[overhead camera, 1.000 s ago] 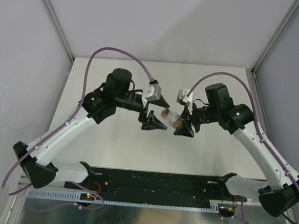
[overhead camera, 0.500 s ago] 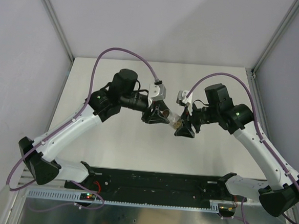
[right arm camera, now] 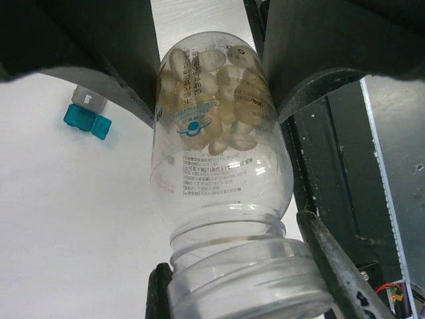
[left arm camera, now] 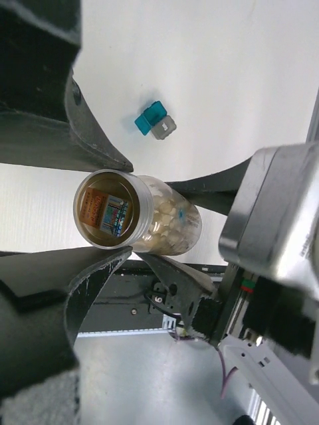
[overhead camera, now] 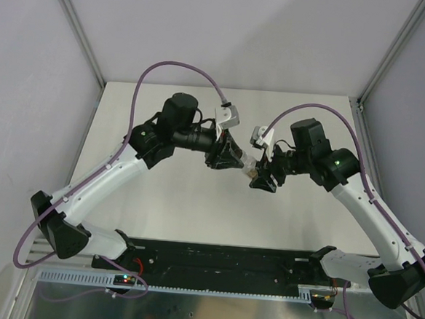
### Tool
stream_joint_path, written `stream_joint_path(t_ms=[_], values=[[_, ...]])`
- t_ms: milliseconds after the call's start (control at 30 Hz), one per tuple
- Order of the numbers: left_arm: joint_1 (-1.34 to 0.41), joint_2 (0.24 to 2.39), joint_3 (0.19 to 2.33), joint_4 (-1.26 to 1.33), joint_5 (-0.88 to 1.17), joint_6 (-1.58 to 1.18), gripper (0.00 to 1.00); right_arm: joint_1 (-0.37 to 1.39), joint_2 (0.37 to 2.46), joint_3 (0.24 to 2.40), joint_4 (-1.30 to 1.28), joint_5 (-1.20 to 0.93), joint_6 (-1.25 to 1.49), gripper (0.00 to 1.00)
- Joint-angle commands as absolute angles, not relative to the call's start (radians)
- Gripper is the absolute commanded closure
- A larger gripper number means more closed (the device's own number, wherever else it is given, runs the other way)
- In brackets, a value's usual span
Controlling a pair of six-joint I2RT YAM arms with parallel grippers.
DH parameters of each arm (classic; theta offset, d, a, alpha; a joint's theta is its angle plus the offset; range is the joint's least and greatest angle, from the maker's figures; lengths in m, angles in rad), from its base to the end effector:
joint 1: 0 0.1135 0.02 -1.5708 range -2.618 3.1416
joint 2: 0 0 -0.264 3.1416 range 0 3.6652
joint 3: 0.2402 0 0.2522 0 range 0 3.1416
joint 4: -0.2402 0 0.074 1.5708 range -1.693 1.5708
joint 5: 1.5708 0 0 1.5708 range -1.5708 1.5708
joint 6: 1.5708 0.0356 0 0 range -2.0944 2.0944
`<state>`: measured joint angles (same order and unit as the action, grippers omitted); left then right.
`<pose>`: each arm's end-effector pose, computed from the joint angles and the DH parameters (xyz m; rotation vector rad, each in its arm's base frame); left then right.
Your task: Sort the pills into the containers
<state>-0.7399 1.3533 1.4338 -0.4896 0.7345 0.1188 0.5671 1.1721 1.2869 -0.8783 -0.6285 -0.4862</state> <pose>0.2014 -0.2162 0.4108 1.2773 1.5902 -1.1211 0.1813 0.1403 0.3734 -1.4027 1.7903 0.7705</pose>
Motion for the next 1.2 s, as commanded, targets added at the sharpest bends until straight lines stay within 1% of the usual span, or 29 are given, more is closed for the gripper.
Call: stream_joint_path(t_ms=[0,233,467,600,733,800,1000,1167], values=[[-0.721,1.362,1.490,-0.462,0.709,-0.020,0.92,0.580,1.145,1.302,-0.833,-0.572,-0.474,1.00],[-0.669,1.349,1.479,-0.464,0.712,-0.055,0.90,0.577,1.127,1.281,-0.822,-0.549,-0.476,1.00],[-0.617,1.313,1.412,-0.463,0.683,-0.018,0.88,0.552,1.103,1.252,-0.798,-0.592,-0.471,1.00],[-0.587,1.289,1.352,-0.464,0.633,0.028,0.87,0.541,1.076,1.224,-0.768,-0.625,-0.470,1.00],[-0.558,1.279,1.291,-0.474,0.529,0.094,0.86,0.530,1.059,1.210,-0.749,-0.648,-0.469,1.00],[-0.546,1.284,1.260,-0.487,0.450,0.137,0.83,0.524,1.051,1.200,-0.741,-0.657,-0.467,1.00],[-0.505,1.344,1.164,-0.510,0.232,0.233,0.65,0.498,1.022,1.146,-0.699,-0.688,-0.456,1.00],[-0.468,1.463,1.133,-0.518,0.135,0.246,0.59,0.481,1.014,1.118,-0.676,-0.709,-0.450,1.00]])
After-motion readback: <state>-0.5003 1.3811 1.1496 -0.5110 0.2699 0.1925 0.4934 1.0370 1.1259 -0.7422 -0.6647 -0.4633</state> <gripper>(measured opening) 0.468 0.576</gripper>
